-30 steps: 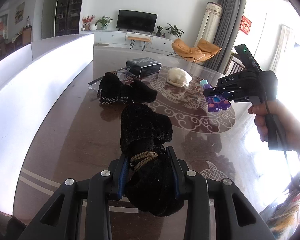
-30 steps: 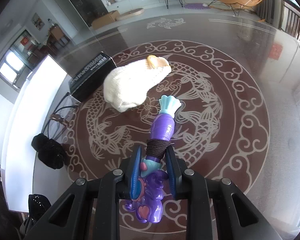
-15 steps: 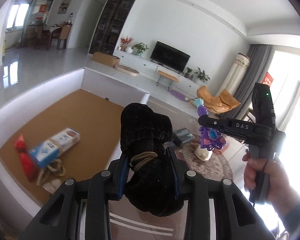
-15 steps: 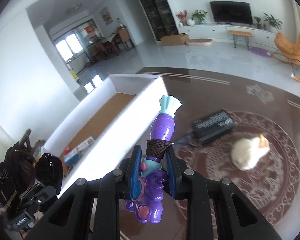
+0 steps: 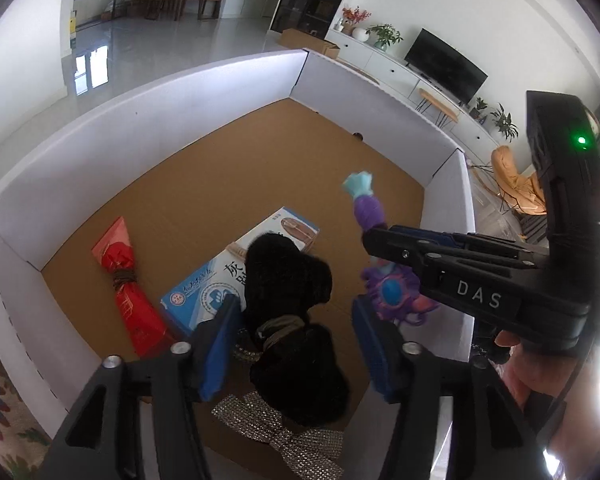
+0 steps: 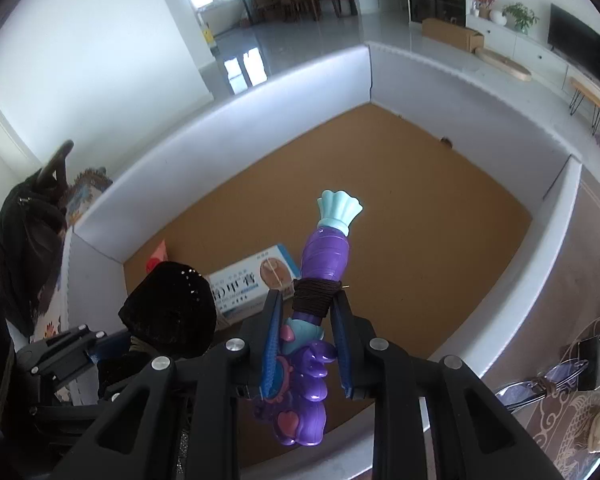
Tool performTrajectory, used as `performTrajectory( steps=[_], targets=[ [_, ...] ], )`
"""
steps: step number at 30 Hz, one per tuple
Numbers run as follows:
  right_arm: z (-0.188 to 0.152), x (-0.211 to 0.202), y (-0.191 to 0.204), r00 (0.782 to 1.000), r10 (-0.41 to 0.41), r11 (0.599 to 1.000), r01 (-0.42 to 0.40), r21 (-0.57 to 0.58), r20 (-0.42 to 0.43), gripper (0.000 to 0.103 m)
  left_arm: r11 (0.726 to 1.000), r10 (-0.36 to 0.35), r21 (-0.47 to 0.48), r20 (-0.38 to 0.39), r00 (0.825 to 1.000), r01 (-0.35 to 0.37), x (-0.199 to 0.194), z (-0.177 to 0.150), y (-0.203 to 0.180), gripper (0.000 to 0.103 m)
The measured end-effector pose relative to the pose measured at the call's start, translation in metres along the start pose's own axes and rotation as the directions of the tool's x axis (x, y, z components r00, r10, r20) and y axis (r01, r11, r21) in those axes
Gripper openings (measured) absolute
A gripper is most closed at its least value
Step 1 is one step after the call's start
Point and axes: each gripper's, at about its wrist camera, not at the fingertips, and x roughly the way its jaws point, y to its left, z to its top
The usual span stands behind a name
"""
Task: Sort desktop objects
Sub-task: 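Carry both items over the cardboard bin and open both tools to drop them, then move both empty tools back over the table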
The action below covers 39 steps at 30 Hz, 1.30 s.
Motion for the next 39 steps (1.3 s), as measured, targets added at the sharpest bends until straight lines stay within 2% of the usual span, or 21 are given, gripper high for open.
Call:
performTrajectory(
  steps=[1, 2, 3, 4, 7, 9, 10, 12, 14, 16, 18, 20, 23, 26, 29, 34, 37, 39],
  targets=[
    [-0.001, 0.003, 0.003, 1.000, -0.019, 1.000, 0.019, -0.023, -0.003, 0.031, 1.000, -0.003, -0.003, 0.011, 1.000, 0.003, -0.001, 0.000, -0.001, 0.072],
    [-0.002, 0.004, 0.006, 1.000, -0.021, 0.999, 0.021, -0.047, 0.002, 0.053, 1.000, 0.008, -0.001, 0.026, 1.000, -0.008, -0.004, -0.001, -0.002, 0.079],
    [-0.001, 0.006, 0.006, 1.000, -0.013, 0.999, 0.013, -0.052, 0.001, 0.075, 1.000, 0.023, 0.003, 0.050, 0.998, -0.023, -0.007, -0.001, -0.003, 0.080],
    [-0.002, 0.003, 0.006, 1.000, -0.016, 0.998, 0.017, -0.053, 0.016, 0.080, 0.999, 0.034, 0.007, 0.074, 0.997, -0.034, -0.010, -0.002, -0.004, 0.080],
    [-0.008, -0.026, 0.004, 0.993, -0.023, 0.998, 0.029, -0.053, 0.113, 0.081, 1.000, 0.012, -0.003, 0.139, 0.990, -0.012, -0.027, -0.006, -0.013, 0.080],
    [-0.021, -0.058, -0.002, 0.972, -0.039, 0.998, 0.050, -0.042, 0.231, 0.082, 0.999, -0.029, 0.022, 0.192, 0.981, 0.026, -0.045, -0.014, -0.030, 0.080],
    [-0.027, -0.080, -0.009, 0.956, -0.055, 0.997, 0.068, -0.036, 0.290, 0.083, 0.998, -0.059, 0.049, 0.215, 0.975, 0.049, -0.054, -0.019, -0.042, 0.080],
    [-0.058, -0.113, -0.023, 0.910, -0.111, 0.992, 0.127, -0.014, 0.399, 0.100, 0.986, -0.139, 0.123, 0.241, 0.960, 0.112, -0.069, -0.030, -0.072, 0.080],
    [-0.092, -0.139, -0.037, 0.864, -0.167, 0.983, 0.185, 0.009, 0.475, 0.103, 0.959, -0.240, 0.211, 0.236, 0.942, 0.191, -0.080, -0.043, -0.103, 0.085],
    [-0.132, -0.160, -0.058, 0.829, -0.238, 0.966, 0.255, 0.037, 0.506, 0.103, 0.920, -0.326, 0.294, 0.204, 0.923, 0.259, -0.084, -0.061, -0.136, 0.093],
    [-0.174, -0.171, -0.088, 0.813, -0.324, 0.943, 0.319, 0.095, 0.484, 0.103, 0.881, -0.382, 0.358, 0.151, 0.912, 0.310, -0.078, -0.082, -0.163, 0.095],
    [-0.218, -0.174, -0.122, 0.811, -0.408, 0.913, 0.365, 0.182, 0.419, 0.103, 0.851, -0.406, 0.399, 0.087, 0.910, 0.342, -0.065, -0.103, -0.188, 0.095],
    [-0.285, -0.176, -0.164, 0.812, -0.498, 0.855, 0.400, 0.330, 0.305, 0.103, 0.830, -0.383, 0.438, -0.004, 0.924, 0.346, -0.027, -0.138, -0.214, 0.095],
    [-0.330, -0.173, -0.192, 0.820, -0.537, 0.799, 0.419, 0.432, 0.197, 0.103, 0.825, -0.322, 0.463, -0.087, 0.943, 0.325, 0.009, -0.168, -0.235, 0.095],
    [-0.347, -0.170, -0.207, 0.832, -0.536, 0.776, 0.421, 0.469, 0.140, 0.103, 0.821, -0.263, 0.494, -0.119, 0.957, 0.287, 0.038, -0.182, -0.242, 0.094],
    [-0.353, -0.158, -0.201, 0.854, -0.511, 0.793, 0.425, 0.436, 0.097, 0.103, 0.836, -0.236, 0.494, -0.074, 0.969, 0.241, 0.051, -0.184, -0.245, 0.094],
    [-0.355, -0.156, -0.193, 0.838, -0.537, 0.785, 0.456, 0.418, 0.094, 0.103, 0.839, -0.211, 0.508, -0.028, 0.977, 0.196, 0.057, -0.179, -0.247, 0.094],
    [-0.356, -0.154, -0.192, 0.840, -0.534, 0.791, 0.457, 0.408, 0.095, 0.103, 0.837, -0.213, 0.509, -0.035, 0.976, 0.200, 0.062, -0.177, -0.248, 0.094]
  ],
)
